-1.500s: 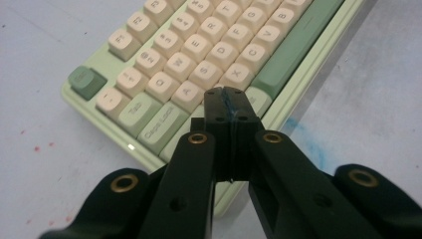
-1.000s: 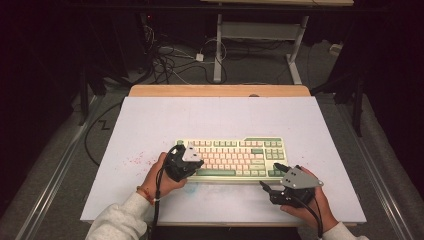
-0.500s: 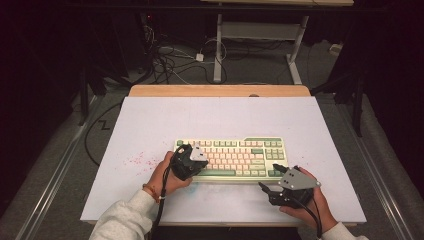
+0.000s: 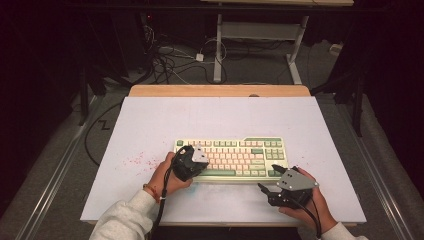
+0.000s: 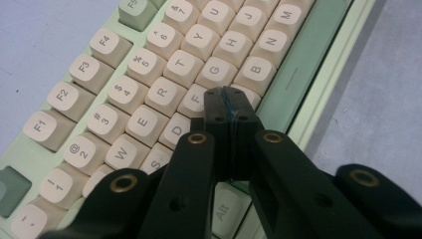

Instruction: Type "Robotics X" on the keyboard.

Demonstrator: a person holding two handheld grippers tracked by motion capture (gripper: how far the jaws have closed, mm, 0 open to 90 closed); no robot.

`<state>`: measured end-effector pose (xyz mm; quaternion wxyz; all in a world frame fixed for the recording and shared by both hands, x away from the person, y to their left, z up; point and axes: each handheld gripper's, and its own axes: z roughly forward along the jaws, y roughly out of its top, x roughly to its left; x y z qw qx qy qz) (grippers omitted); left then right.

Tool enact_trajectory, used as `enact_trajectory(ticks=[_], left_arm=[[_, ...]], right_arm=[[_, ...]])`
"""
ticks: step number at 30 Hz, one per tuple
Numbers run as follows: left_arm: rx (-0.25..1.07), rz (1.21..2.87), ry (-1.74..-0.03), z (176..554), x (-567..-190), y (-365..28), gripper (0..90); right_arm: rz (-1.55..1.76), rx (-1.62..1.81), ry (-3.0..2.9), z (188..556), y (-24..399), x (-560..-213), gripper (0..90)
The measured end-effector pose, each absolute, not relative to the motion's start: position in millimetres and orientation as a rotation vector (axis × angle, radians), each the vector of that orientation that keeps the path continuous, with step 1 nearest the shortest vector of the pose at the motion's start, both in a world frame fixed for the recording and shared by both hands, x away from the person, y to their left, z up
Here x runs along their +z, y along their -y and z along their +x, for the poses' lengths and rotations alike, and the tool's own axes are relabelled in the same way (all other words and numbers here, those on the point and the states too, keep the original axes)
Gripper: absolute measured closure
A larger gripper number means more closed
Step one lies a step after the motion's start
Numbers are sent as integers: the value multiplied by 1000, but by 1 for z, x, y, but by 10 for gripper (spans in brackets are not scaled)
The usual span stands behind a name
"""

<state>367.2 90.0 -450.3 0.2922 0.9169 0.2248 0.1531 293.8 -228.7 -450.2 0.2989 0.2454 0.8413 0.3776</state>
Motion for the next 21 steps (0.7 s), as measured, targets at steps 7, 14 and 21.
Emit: enact_trajectory(ticks=[7, 14, 21], left_arm=[[418, 2429, -599, 367, -445, -93, 869], [431, 2426, -599, 367, -443, -96, 870], [433, 2411, -618, 369, -441, -99, 870]], right_arm=[[654, 1005, -2232, 294, 229, -450, 279], [649, 1003, -2233, 294, 229, -450, 278], [648, 1002, -2234, 294, 229, -450, 278]])
